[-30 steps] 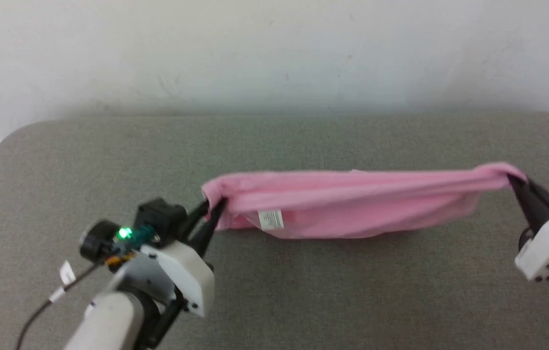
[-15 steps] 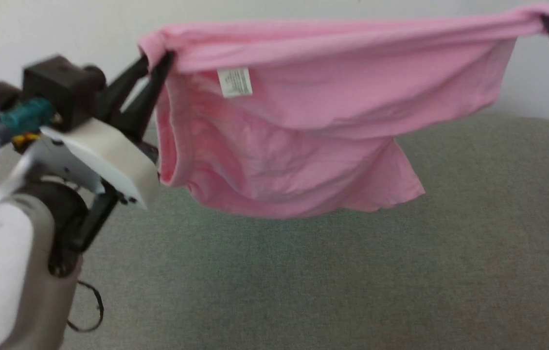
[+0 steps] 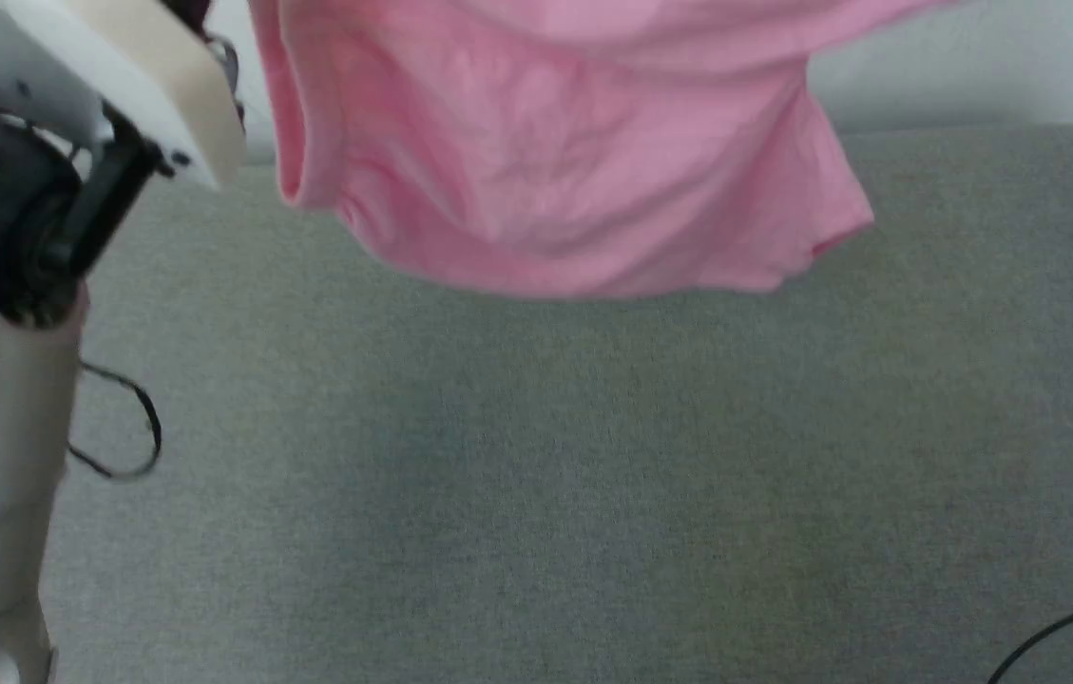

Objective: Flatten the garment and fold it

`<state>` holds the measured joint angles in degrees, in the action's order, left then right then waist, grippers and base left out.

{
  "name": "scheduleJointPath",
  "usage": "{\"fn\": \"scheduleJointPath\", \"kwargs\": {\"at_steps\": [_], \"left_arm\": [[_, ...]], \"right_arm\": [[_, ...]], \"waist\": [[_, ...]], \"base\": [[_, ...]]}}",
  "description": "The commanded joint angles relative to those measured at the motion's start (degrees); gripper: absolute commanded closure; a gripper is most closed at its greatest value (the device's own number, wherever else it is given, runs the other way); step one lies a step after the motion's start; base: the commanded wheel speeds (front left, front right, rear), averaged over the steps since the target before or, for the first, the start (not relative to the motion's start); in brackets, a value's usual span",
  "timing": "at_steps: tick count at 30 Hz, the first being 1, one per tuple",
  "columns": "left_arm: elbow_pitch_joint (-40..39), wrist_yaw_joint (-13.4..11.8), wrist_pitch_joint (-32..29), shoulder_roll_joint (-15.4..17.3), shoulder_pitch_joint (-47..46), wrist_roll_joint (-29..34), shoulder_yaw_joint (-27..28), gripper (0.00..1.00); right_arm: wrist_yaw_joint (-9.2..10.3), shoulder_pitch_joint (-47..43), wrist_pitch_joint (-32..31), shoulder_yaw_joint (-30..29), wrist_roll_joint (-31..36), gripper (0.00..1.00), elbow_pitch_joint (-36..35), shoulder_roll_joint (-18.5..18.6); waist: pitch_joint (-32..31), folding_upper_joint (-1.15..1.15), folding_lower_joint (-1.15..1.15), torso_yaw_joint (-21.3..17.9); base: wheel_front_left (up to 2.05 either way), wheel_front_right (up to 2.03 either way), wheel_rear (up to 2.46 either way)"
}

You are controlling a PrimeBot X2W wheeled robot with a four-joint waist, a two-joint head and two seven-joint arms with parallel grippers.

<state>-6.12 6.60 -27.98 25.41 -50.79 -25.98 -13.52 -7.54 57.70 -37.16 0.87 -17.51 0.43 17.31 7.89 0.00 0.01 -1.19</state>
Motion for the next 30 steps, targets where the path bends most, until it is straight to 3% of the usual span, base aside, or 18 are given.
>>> {"fn": "scheduleJointPath", "kwargs": {"at_steps": [1, 10, 16, 22, 30], "left_arm": [[0.7, 0.32, 0.44, 0.32, -1.62, -0.12, -0.05, 1.0], [17.87, 0.72, 9.94, -1.17, -19.34, 1.47, -1.45, 1.0], [26.49, 0.77, 17.34, -2.43, -24.2, 2.5, -2.17, 1.0], [33.4, 0.82, 23.71, -4.49, -20.96, 3.02, -4.88, 1.0], [39.86, 0.86, 29.6, -6.46, -6.41, 2.08, -10.16, 1.0]], "right_arm": [[0.05, 1.29, 0.73, 0.21, 0.47, 1.0, 0.86, 0.24], [0.05, 18.0, 14.3, 3.38, 5.97, 1.0, 17.77, -0.99], [0.05, 22.48, 21.46, 3.29, 9.14, 1.0, 27.44, -3.89], [0.05, 19.32, 26.1, 2.68, 9.29, 1.0, 34.9, -6.31], [0.05, 6.12, 30.28, 5.73, 7.26, 1.0, 42.04, -6.45]], "waist": [[6.07, 0.0, -0.01, -1.83], [15.84, 0.0, -0.01, -3.67], [19.24, 0.0, -0.01, -3.99], [19.62, 0.0, -0.01, -3.33], [15.09, 0.0, -0.01, -2.5]], "base": [[0.0, 0.0, 0.0], [0.0, 0.0, 0.0], [0.0, 0.0, 0.0], [0.0, 0.0, 0.0], [0.0, 0.0, 0.0]]}}
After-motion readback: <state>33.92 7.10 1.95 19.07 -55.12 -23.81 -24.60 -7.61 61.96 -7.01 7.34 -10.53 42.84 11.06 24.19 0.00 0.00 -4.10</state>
